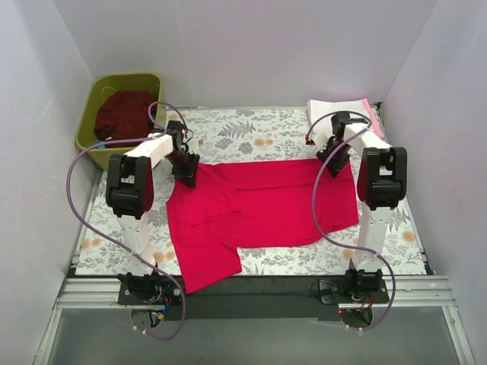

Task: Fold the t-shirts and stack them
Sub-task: Fold the tshirt

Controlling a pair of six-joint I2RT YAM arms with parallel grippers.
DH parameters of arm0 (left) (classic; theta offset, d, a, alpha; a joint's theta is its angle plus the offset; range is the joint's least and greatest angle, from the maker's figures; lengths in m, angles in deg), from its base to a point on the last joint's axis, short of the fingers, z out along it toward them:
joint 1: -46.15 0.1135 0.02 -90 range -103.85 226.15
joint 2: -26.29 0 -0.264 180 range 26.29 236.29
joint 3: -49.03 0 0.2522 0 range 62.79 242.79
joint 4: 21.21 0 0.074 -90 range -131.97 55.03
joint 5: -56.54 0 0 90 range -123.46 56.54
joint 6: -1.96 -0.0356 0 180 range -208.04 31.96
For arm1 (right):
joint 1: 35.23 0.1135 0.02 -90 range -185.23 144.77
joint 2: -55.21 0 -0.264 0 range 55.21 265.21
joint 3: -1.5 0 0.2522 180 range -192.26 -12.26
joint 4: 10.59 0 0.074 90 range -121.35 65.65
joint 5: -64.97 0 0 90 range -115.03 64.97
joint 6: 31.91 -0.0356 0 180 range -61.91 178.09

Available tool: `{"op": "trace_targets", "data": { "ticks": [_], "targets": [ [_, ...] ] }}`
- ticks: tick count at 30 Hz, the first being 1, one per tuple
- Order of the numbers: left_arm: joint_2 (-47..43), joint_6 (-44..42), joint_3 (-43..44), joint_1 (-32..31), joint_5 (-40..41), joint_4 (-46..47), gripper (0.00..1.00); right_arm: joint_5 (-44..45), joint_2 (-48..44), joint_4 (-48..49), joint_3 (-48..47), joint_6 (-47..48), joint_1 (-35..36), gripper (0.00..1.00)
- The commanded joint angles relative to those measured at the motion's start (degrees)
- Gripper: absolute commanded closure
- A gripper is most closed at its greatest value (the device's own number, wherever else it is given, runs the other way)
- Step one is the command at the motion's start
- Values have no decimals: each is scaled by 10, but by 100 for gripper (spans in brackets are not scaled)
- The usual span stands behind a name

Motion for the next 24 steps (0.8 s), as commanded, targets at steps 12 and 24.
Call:
{"op": "trace_targets", "data": {
  "ticks": [12, 24],
  "targets": [
    [110, -10, 263, 38, -34, -70, 68, -64, -13, -5, -116, -9, -4, 55],
    [-84, -114, 33, 20, -181, -122, 57, -118, -142, -120, 60, 59, 21, 54]
  ]
}}
